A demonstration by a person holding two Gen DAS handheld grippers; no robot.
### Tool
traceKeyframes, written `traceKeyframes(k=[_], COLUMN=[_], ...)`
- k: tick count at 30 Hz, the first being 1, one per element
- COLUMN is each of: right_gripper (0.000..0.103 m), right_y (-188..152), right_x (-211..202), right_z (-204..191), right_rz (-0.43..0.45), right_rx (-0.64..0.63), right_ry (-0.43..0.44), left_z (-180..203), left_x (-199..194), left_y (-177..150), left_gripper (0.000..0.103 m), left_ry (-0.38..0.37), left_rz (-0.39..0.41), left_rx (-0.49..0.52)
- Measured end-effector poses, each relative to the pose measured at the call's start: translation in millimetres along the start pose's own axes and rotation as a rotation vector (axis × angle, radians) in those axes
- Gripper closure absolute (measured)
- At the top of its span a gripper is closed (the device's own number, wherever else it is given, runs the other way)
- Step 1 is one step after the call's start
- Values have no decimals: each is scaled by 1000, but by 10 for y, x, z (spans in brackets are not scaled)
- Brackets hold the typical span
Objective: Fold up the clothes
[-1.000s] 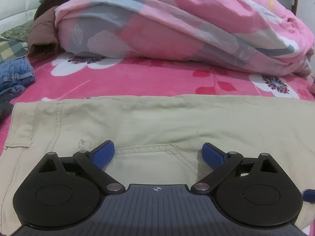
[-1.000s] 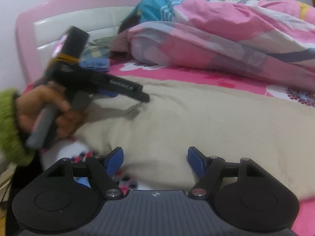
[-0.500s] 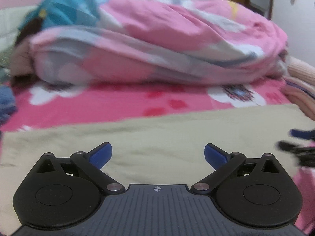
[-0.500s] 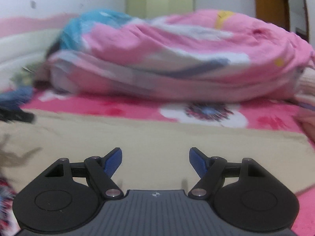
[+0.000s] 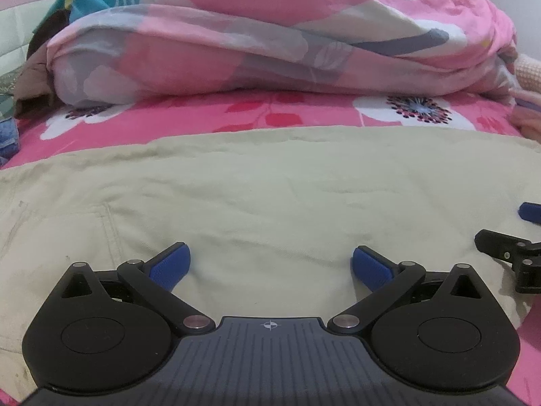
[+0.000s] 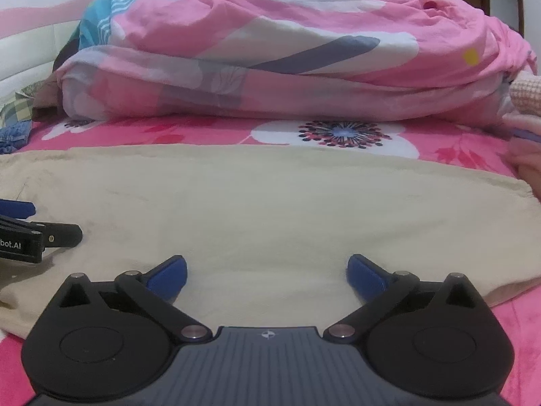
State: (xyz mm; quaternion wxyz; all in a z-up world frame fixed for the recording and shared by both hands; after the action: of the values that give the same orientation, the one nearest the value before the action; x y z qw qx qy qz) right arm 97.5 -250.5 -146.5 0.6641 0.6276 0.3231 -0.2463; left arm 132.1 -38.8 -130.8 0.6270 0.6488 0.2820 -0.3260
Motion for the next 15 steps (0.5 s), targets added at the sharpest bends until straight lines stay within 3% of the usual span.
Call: traceKeyframes(k=[15], right_gripper=[0], right_y=[-10], right_x=[-18], right_z=[1], right_rz=[5], right_rx=[5], right_ry=[3], left_z=[13], left_x=[-75], left_y=[-82], left_gripper=[0], left_ry=[13], left_rz=[89], left_rx=[-19])
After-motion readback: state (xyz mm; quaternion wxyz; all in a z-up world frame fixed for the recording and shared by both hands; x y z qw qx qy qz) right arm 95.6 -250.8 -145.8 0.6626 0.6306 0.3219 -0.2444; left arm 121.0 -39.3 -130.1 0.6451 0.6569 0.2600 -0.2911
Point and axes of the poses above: each gripper's, at about its wrist camera, not at the fingertips, and x roughly the way its jaws point, z to its right, y to its top, the point moved 4 cm from there along x, roughly the way its jaws point, and after that the axes turned 12 degrees about -z, right-handed, at the moved point
